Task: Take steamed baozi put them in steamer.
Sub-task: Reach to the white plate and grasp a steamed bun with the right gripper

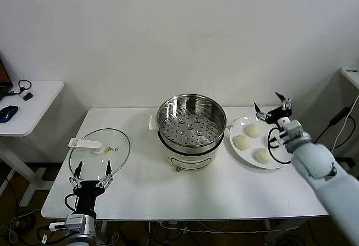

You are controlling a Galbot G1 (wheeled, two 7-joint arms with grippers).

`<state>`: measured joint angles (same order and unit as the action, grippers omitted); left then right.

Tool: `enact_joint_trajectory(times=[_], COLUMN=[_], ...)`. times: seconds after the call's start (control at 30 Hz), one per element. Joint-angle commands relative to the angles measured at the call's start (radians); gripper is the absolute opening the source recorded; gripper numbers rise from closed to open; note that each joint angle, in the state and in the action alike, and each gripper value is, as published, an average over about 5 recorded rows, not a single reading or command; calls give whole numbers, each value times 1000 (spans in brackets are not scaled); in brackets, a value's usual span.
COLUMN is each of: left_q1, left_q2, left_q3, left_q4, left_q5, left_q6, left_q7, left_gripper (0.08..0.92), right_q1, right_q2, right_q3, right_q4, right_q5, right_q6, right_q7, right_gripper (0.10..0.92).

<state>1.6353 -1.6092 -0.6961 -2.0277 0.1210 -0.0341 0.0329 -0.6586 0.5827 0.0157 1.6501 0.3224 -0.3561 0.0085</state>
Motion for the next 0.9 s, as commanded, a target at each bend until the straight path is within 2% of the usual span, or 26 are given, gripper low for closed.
enact_joint_trajectory(times=[0.03, 0.23, 0.57, 0.73, 0.9], left_q1=[-2, -4, -3, -4, -6], left_q2=[-49, -49, -49, -49, -49], left_q3=[19, 31, 24, 24, 25], left_q4=[18, 31, 39, 49, 58], left_q5=[17, 22, 12, 15, 23], left_q6=[-14, -21, -28, -37, -44], left_q7=[1, 5, 6, 5, 5], left_gripper=[823, 823, 823, 823, 823], right_q1=[655, 896, 1249, 1355, 1329], right_q2=[-183, -132, 27, 118, 200], right_q3=[-631, -964, -1441, -1568, -1576], right_q4=[-219, -344, -579, -710, -847], right_q5=[44, 59, 7, 7, 9], right_q6=[-131, -82, 170, 304, 395], right_q7=[-257, -450, -752, -897, -1008], right_gripper=[823, 823, 823, 823, 823])
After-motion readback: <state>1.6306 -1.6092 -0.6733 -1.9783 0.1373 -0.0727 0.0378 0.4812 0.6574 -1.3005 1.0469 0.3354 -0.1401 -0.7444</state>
